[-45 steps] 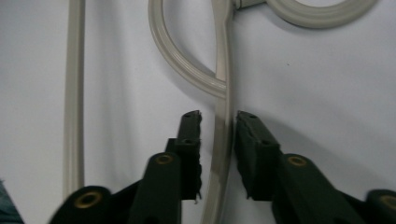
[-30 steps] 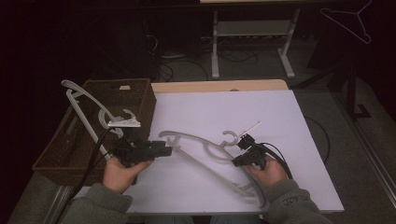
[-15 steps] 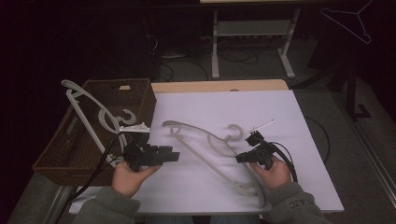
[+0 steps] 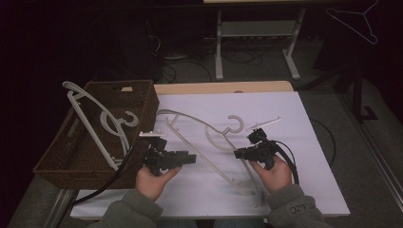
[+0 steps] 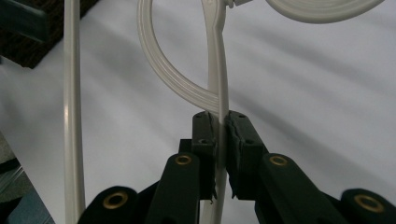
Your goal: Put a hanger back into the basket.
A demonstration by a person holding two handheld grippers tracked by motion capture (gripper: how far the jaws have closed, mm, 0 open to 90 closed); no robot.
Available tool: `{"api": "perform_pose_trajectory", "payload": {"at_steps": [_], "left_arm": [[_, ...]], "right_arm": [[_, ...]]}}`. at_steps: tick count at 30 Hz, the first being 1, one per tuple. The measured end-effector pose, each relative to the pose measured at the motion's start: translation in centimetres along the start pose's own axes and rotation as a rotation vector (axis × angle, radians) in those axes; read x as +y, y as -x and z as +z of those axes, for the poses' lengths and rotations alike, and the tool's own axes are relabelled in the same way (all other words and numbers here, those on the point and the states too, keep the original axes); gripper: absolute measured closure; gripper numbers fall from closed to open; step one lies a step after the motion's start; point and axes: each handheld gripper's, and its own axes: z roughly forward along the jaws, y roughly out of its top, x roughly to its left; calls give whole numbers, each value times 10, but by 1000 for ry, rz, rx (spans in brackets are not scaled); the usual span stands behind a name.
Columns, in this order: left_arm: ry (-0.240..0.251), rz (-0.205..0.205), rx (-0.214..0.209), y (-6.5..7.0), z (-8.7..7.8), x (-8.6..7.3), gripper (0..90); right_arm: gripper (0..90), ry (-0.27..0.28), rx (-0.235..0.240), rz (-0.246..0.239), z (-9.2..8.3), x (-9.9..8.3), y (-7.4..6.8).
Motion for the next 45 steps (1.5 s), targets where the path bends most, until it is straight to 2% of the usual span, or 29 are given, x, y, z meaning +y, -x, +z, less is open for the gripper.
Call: {"api": "perform_pose_trajectory", "payload": {"at_steps": [6,9,12,18,25,39,45], "left_arm": [[19,-39,-18,-3,1,3,520],[26,-60,-26,-5,1,4,561],[34,-68,-26,-6,2,5,610],[41,-91,-44,-9,2,8,635],[68,-113,-98,-11,-3,13,708],[91,-158,-125,-16,-3,17,749],[96,-193,-142,-18,-1,18,755]], "right_arm": [[815,20,6,-27,1,5,-11],[815,29,12,-21,0,6,-13],[815,42,16,-22,0,6,-14],[815,58,14,-27,-1,5,-18],[814,93,9,-29,-6,3,-20],[812,143,5,-13,-7,-5,-20],[812,168,15,7,-7,-9,-19]]}}
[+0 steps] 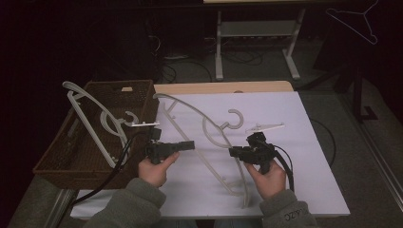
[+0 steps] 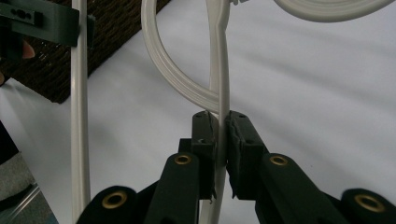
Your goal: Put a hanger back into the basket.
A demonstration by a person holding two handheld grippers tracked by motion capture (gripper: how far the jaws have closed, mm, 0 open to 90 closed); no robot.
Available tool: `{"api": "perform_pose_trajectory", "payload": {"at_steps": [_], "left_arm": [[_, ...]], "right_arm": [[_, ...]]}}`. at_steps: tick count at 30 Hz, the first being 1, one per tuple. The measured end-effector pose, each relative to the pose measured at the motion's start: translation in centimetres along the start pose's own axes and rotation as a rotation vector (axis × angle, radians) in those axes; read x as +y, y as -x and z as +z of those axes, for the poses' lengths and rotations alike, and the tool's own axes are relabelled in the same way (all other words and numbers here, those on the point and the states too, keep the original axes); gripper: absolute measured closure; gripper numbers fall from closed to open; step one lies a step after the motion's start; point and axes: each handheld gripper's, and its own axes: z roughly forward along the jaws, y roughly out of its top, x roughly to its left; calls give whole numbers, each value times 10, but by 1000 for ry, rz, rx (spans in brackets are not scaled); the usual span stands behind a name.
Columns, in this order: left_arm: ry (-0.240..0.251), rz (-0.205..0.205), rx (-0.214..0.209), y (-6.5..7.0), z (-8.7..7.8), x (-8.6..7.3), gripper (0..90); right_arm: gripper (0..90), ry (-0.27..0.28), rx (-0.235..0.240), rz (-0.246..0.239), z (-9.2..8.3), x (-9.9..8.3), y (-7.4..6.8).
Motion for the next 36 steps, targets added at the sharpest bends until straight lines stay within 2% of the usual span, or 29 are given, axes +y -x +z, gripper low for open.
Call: {"api": "perform_pose_trajectory", "payload": {"at_steps": [5,8,14,16,18,22,24,27,29,32,34,35,36], "left_arm": [[1,-3,7,-1,2,-1,728],[3,3,15,-1,0,0,772],[5,6,-15,-2,-2,2,801],[8,5,-4,-2,-2,1,783],[7,-10,-10,-3,-1,1,742],[14,-19,-21,-2,-2,2,797],[16,-17,-25,-3,-3,3,816],[16,-34,-55,-3,-4,4,829],[9,-38,-90,-3,-4,6,839],[9,-49,-126,-1,-6,9,852],[2,-45,-127,1,-9,12,854],[-5,-45,-126,0,-11,13,854],[-9,-43,-119,0,-12,14,854]], "right_arm": [[813,9,2,11,0,-2,1],[812,9,-1,7,2,-3,1],[811,15,-4,0,4,-5,0],[811,21,-2,13,4,-6,0],[813,27,24,22,5,-7,0],[812,14,22,5,10,-8,-4],[812,13,30,14,10,-8,-3],[811,12,33,12,10,-7,-3],[808,9,44,17,11,-7,-2],[790,-4,74,11,13,-7,0],[782,-14,86,-5,16,-7,-1],[782,-29,108,9,17,-7,-3],[786,-35,116,2,19,-7,-3]]}}
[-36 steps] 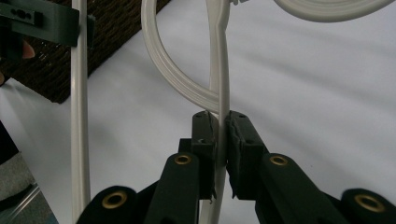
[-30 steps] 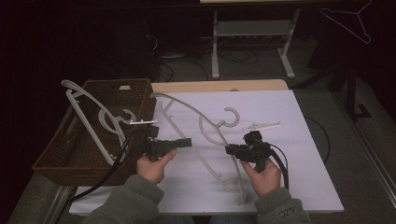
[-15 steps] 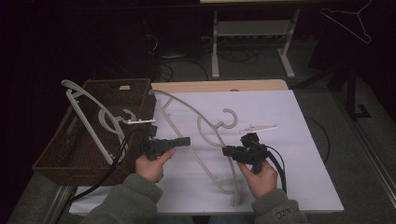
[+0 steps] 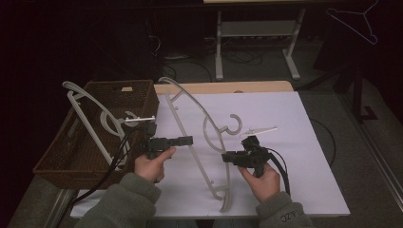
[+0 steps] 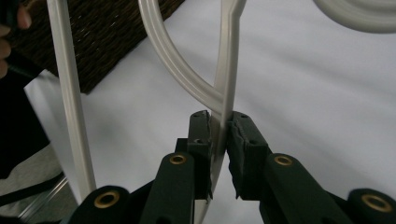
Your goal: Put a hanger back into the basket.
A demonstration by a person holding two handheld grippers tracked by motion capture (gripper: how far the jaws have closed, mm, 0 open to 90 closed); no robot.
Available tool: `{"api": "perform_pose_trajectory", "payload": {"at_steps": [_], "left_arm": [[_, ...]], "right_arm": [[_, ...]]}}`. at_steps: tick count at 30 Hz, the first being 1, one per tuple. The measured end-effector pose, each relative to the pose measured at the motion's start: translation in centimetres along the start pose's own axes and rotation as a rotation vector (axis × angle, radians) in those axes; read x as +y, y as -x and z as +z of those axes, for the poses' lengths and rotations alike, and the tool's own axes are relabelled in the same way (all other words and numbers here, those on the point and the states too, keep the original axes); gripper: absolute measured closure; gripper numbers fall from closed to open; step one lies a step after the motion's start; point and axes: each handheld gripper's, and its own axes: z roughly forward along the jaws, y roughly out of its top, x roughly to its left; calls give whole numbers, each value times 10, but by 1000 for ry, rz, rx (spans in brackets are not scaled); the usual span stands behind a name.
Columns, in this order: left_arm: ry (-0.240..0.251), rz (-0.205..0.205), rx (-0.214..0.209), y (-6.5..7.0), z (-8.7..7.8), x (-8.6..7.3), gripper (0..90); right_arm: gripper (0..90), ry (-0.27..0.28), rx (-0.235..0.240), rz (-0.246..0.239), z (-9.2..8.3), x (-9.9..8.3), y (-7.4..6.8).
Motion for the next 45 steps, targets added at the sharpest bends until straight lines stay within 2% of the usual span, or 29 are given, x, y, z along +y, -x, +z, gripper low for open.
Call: {"api": "perform_pose_trajectory", "payload": {"at_steps": [1,4,7,9,11,14,15,19,24,26,30,33,37,45], "left_arm": [[-3,12,16,0,-2,1,854],[-3,7,48,-2,-5,3,853],[-8,5,51,-3,-5,5,852],[-8,3,34,-2,-5,5,853],[4,3,22,0,-6,6,855],[1,11,37,1,-12,9,856],[1,18,30,3,-14,10,856],[23,26,47,7,-27,17,856],[71,29,44,15,-53,32,856],[91,33,50,18,-66,39,855],[126,46,82,21,-96,52,855],[154,51,106,24,-118,62,855],[191,58,121,27,-144,73,855],[223,67,166,29,-185,93,854]], "right_arm": [[791,-1,8,-2,2,0,0],[798,8,33,21,4,2,1],[794,12,38,19,4,2,0],[779,5,37,18,4,2,1],[713,5,35,14,4,2,1],[632,8,44,16,4,2,2],[629,10,46,12,3,3,3],[551,25,54,14,-1,2,5],[481,55,35,-2,-14,0,10],[455,68,12,-14,-20,-1,14],[403,103,-30,-48,-34,-6,21],[376,115,-48,-49,-43,-10,29],[367,127,-62,-44,-52,-14,37],[359,141,-94,-44,-61,-16,45]]}}
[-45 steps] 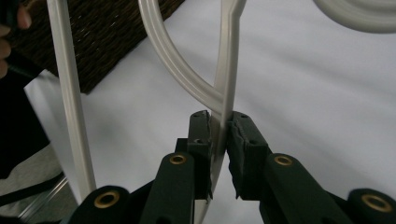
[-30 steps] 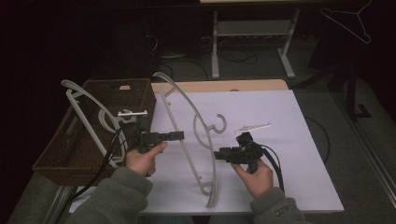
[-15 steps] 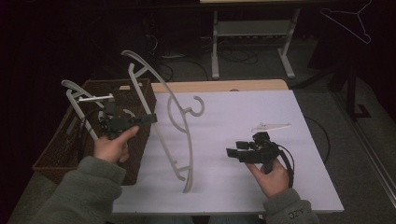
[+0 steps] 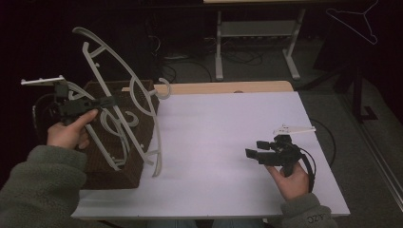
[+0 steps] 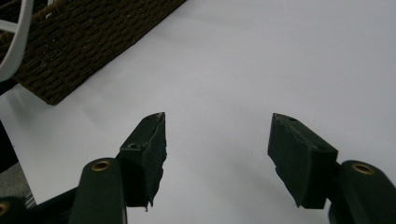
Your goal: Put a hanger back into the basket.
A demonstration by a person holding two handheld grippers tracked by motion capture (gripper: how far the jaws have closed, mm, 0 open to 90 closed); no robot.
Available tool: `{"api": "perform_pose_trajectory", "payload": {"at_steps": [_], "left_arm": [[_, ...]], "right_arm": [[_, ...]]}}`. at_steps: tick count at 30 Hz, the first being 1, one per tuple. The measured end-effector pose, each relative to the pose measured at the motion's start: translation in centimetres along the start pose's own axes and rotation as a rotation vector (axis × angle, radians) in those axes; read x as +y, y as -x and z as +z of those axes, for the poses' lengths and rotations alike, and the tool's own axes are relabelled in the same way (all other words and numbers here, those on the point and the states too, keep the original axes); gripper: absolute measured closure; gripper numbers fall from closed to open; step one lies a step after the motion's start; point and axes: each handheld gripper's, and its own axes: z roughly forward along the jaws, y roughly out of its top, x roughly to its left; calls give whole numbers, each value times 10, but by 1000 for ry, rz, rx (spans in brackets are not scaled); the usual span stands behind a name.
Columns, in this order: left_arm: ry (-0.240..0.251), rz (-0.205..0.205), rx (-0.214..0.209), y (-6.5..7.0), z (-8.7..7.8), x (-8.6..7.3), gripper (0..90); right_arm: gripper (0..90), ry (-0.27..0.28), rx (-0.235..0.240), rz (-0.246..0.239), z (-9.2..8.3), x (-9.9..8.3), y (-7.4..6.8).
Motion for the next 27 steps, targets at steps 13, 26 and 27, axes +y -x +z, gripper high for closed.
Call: {"api": "perform_pose_trajectory", "payload": {"at_steps": [13,26,27], "left_arm": [[46,-3,68,-11,-41,29,854],[84,-10,144,-25,-72,47,854],[88,-14,149,-28,-74,47,854]], "right_arm": [[342,4,-20,2,-2,-2,6],[338,-5,-31,10,-2,-3,7],[337,-7,-31,10,-2,-3,7]]}}
